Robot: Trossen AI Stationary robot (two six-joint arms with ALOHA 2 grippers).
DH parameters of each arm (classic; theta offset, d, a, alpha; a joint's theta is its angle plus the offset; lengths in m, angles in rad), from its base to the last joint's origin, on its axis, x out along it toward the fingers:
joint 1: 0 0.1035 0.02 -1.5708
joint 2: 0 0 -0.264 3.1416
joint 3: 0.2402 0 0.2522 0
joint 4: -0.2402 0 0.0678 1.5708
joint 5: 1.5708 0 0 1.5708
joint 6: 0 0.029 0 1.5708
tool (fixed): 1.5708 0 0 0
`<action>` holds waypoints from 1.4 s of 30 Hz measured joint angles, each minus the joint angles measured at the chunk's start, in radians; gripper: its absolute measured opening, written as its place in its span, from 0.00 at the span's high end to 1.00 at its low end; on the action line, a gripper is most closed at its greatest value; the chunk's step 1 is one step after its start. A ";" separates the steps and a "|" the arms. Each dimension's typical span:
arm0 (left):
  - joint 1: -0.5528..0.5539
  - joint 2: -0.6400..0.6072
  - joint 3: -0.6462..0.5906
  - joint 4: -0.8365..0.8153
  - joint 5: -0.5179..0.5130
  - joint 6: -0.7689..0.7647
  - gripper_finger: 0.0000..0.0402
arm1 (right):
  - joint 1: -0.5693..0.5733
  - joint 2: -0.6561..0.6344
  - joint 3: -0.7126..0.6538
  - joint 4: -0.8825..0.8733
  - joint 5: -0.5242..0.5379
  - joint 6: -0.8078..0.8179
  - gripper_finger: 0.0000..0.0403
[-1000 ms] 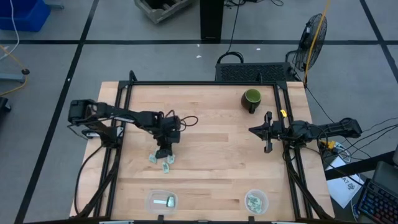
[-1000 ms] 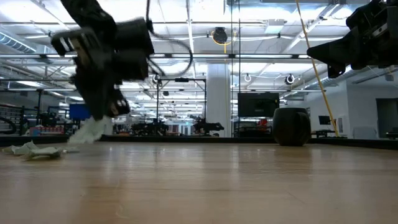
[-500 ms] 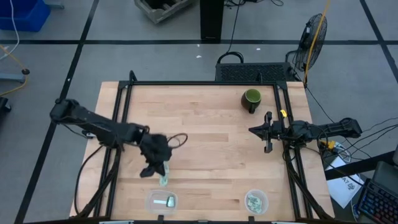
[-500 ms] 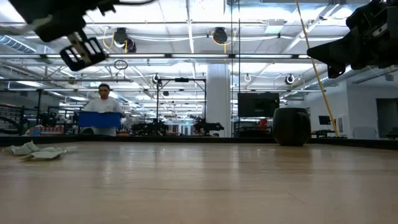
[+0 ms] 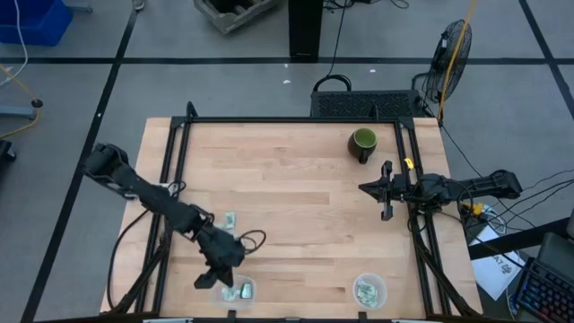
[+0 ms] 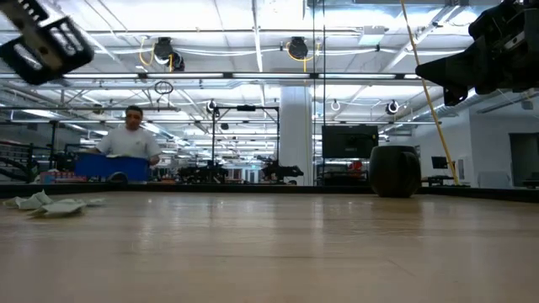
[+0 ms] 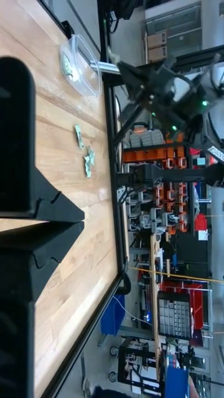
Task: Pick and place Stevia / Truvia into bins
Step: Put the stevia packet into the left transparent container
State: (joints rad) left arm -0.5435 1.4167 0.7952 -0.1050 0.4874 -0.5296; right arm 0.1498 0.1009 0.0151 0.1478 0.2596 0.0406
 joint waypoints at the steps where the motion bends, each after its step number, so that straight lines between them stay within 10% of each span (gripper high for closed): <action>1: -0.008 0.016 0.000 0.007 0.001 -0.008 0.97 | 0.000 0.000 0.000 0.000 0.000 0.000 0.99; 32: 0.100 0.152 -0.001 0.031 0.038 0.037 0.79 | 0.000 0.000 0.000 0.000 0.000 0.000 0.99; 42: 0.276 0.153 -0.001 -0.217 0.016 0.201 0.79 | 0.000 0.000 0.000 0.000 0.000 0.000 0.99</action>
State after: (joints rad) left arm -0.2676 1.5696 0.7944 -0.3219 0.5033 -0.3290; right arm 0.1500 0.1009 0.0149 0.1482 0.2598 0.0404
